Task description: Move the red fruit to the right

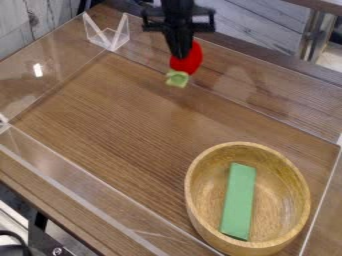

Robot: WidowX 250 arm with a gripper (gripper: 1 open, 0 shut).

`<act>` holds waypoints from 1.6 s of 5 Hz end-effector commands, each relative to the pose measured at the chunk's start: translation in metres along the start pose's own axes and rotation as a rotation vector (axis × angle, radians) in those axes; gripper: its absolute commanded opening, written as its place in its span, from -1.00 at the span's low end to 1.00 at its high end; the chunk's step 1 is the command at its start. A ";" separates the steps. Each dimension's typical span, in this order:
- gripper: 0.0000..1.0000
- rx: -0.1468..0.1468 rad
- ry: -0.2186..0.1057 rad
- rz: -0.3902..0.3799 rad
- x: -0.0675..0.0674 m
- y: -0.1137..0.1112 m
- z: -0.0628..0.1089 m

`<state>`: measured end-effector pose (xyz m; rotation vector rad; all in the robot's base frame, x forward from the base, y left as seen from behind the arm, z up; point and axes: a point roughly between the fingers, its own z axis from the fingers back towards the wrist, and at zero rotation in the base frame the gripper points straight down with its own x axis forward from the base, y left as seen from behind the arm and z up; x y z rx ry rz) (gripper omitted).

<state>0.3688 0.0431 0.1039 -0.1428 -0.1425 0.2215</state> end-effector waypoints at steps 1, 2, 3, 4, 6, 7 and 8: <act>-1.00 -0.007 -0.073 -0.037 -0.002 -0.036 0.029; -1.00 -0.030 -0.043 -0.208 -0.012 -0.067 0.012; -1.00 -0.049 -0.017 -0.355 -0.018 -0.088 -0.003; -1.00 -0.037 -0.008 -0.348 -0.023 -0.107 -0.011; -1.00 -0.012 0.012 -0.324 -0.021 -0.119 -0.021; -1.00 -0.007 0.027 -0.327 -0.021 -0.119 -0.020; -1.00 -0.002 0.039 -0.324 -0.023 -0.113 -0.033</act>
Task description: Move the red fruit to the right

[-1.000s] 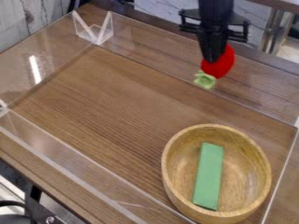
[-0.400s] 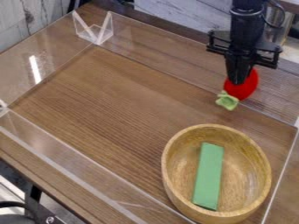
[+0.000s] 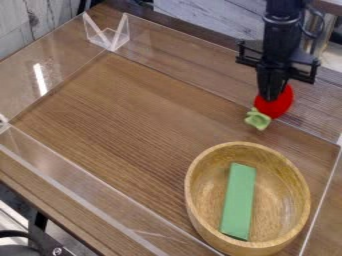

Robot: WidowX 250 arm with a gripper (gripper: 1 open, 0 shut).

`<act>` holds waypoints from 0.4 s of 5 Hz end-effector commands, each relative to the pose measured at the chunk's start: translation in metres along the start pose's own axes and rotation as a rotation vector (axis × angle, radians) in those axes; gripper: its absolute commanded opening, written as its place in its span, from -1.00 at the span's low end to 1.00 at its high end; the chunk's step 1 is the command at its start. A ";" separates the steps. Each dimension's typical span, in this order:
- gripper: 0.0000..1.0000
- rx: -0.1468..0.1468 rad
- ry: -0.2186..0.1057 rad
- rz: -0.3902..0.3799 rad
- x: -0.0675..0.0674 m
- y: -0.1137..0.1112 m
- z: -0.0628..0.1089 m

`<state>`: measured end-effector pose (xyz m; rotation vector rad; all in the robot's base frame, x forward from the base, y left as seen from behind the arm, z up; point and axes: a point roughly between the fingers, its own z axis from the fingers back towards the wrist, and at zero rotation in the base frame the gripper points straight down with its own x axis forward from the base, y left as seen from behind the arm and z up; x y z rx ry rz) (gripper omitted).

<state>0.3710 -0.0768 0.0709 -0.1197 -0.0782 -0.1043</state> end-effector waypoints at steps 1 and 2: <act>-1.00 0.000 -0.035 -0.002 0.000 0.004 0.004; -1.00 0.002 -0.023 -0.021 0.000 0.005 0.000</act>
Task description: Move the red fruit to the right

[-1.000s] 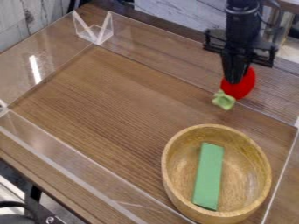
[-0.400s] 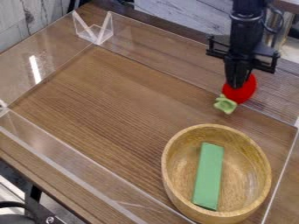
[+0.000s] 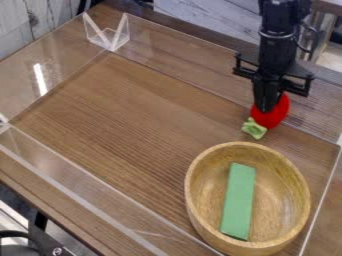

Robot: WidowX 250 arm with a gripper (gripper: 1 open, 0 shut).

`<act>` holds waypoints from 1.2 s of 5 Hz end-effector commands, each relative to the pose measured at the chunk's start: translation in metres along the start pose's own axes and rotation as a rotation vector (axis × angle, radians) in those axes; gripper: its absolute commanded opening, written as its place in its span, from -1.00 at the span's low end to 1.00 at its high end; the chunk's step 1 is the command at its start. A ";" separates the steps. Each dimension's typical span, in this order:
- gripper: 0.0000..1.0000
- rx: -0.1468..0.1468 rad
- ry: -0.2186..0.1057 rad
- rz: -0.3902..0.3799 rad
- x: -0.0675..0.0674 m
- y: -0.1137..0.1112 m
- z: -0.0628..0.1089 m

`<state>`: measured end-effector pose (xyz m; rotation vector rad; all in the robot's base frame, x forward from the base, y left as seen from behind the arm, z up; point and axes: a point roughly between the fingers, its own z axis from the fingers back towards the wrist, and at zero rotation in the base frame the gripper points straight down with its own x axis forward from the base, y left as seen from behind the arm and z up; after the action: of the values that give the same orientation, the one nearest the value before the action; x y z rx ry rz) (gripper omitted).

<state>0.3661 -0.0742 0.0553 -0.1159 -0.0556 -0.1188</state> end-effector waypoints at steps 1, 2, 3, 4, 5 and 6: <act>-1.00 0.004 -0.037 -0.031 0.008 0.002 0.012; -1.00 0.010 -0.032 -0.026 0.010 0.006 0.014; -1.00 0.016 -0.030 -0.021 0.011 0.010 0.018; 1.00 0.013 -0.033 0.036 0.009 0.007 0.022; 1.00 0.006 -0.037 0.050 0.010 0.004 0.032; 1.00 0.001 -0.042 0.064 0.010 0.002 0.043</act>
<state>0.3653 -0.0668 0.0617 -0.1071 0.0126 -0.0453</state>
